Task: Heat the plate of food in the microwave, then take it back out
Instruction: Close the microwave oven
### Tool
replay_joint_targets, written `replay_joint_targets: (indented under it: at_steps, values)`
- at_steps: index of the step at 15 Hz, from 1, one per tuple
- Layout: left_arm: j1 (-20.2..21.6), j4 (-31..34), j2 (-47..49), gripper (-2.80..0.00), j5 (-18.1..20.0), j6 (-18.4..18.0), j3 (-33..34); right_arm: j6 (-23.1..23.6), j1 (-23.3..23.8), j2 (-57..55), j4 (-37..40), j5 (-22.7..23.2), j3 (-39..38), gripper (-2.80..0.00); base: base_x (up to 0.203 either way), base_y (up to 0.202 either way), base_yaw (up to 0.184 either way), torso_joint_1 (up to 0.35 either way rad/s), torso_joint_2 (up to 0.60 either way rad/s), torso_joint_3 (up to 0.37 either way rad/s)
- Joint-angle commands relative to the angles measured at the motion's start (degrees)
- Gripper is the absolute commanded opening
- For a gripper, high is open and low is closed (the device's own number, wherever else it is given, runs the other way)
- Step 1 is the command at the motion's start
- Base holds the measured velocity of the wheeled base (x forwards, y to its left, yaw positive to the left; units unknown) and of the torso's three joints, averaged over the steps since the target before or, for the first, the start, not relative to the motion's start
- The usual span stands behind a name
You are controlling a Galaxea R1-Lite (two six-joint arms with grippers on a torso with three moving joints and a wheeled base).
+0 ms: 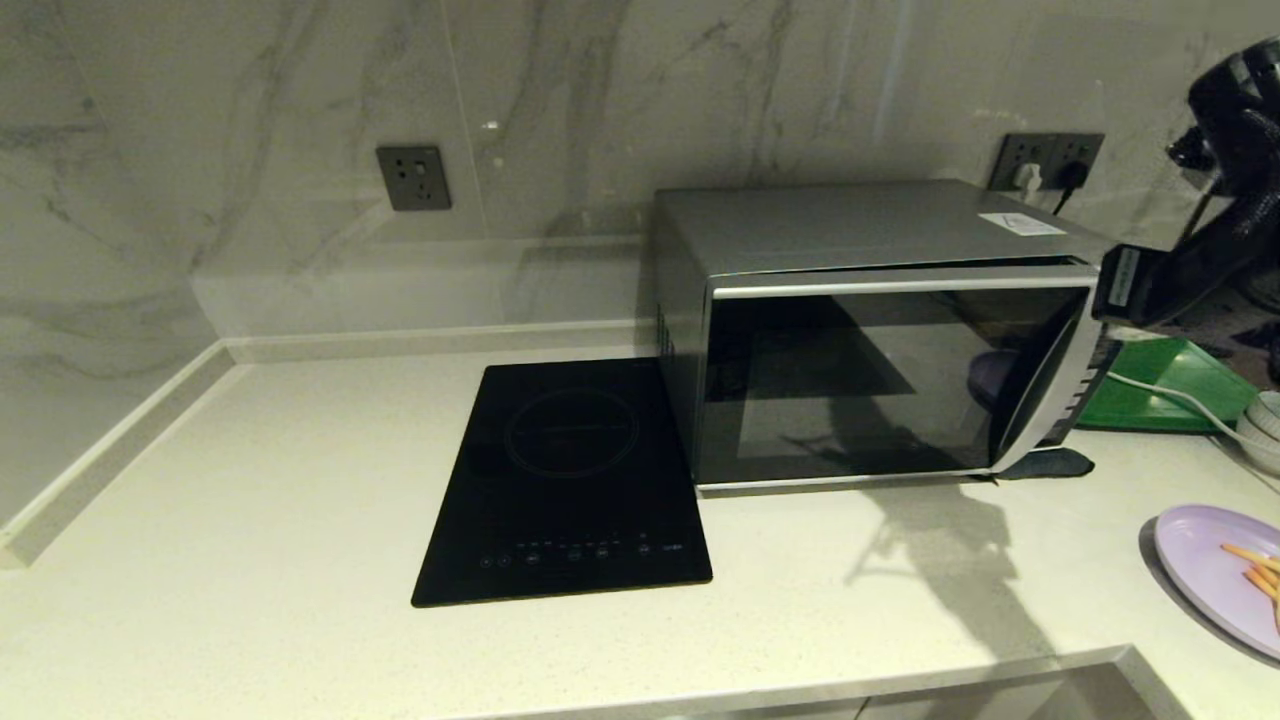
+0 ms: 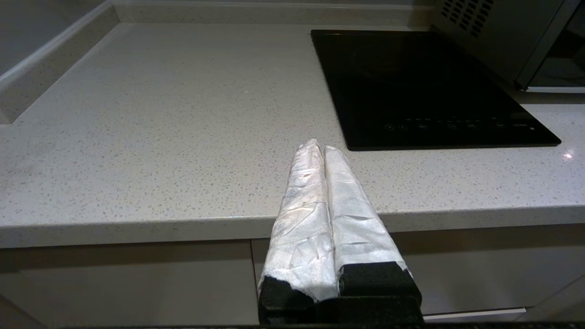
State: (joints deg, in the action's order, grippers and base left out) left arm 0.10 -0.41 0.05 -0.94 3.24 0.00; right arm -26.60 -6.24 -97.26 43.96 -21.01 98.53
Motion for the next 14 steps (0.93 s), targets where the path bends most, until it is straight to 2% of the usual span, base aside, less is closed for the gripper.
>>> replay_joint_targets:
  at_steps: [1,4,9,14]
  values:
    - [0.0,0.0,0.0,-2.80,0.0,0.0,0.0,-0.1,4.9,0.3,-0.3,6.5,-3.1,-2.80,0.000,0.000,0.000,0.000,0.00,0.000]
    - [0.0,0.0,0.0,-2.80,0.0,0.0,0.0,0.3,6.7,-2.1,-3.7,8.8,-3.8,-2.80,0.000,0.000,0.000,0.000,0.00,0.000]
    - [0.0,0.0,0.0,-2.80,0.0,0.0,0.0,1.7,6.7,-4.3,-11.4,9.1,-4.3,-2.80,0.000,0.000,0.000,0.000,0.00,0.000]
    - [0.0,0.0,0.0,-2.80,0.0,0.0,0.0,2.7,6.6,-4.3,-23.4,9.3,-7.5,-2.80,0.000,0.000,0.000,0.000,0.00,0.000]
